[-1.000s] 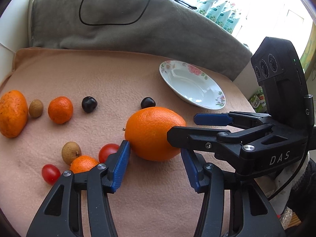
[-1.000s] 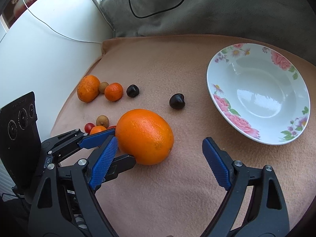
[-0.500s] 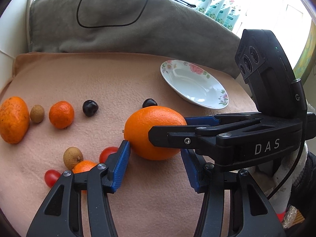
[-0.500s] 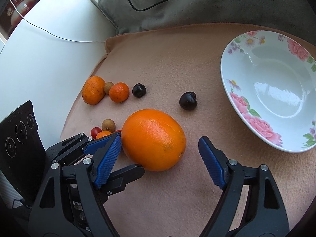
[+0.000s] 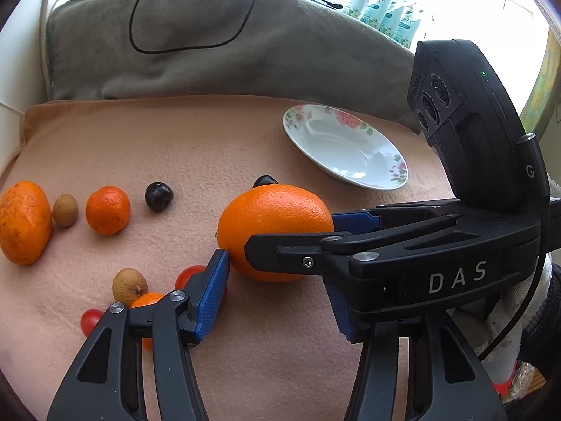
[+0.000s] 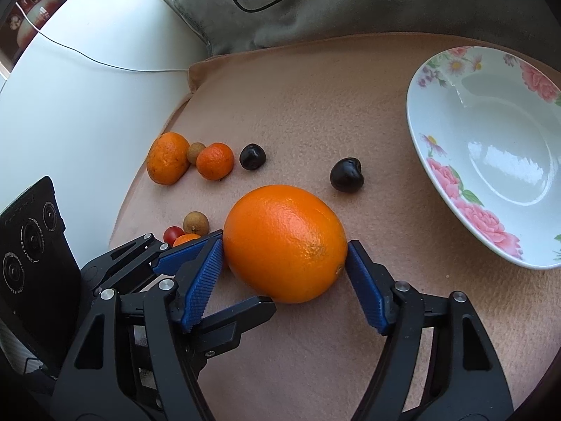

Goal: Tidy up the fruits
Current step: 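Carry the large orange into the white bowl and open the right tool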

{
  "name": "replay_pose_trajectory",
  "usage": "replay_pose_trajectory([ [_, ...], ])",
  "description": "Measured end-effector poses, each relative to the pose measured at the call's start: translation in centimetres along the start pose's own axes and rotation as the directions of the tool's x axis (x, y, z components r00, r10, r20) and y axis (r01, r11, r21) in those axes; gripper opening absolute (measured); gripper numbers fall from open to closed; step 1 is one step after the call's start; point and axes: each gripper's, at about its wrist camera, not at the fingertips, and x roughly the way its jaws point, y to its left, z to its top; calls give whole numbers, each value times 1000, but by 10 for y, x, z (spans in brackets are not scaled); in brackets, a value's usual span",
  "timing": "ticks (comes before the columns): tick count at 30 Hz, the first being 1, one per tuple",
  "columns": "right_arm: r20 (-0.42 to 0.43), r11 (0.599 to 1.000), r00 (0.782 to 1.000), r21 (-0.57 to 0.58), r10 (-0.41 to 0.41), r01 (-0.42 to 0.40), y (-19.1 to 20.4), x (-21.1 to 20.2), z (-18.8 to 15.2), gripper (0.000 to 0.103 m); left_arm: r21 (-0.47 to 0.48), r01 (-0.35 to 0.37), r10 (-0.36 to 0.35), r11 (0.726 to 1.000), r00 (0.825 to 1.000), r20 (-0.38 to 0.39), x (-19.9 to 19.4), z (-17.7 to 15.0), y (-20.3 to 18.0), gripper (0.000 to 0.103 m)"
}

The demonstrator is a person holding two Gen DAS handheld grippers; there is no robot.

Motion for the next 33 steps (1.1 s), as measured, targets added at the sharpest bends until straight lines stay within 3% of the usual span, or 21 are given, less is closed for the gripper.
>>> replay_pose_trajectory([
  [10, 29, 1000, 999, 8, -13, 13, -1, -7, -2, 73, -3, 13, -13, 1000, 1000, 11, -2, 1, -3, 53],
  [19, 89, 999, 995, 14, -37, 36, -10, -37, -2, 73, 27, 40, -41, 999, 998, 47, -4, 17, -22, 53],
  [33, 166, 993, 981, 88, -99, 85, -57, -86, 0, 73, 99, 101, -106, 990, 993, 51, 28, 55, -67, 53],
])
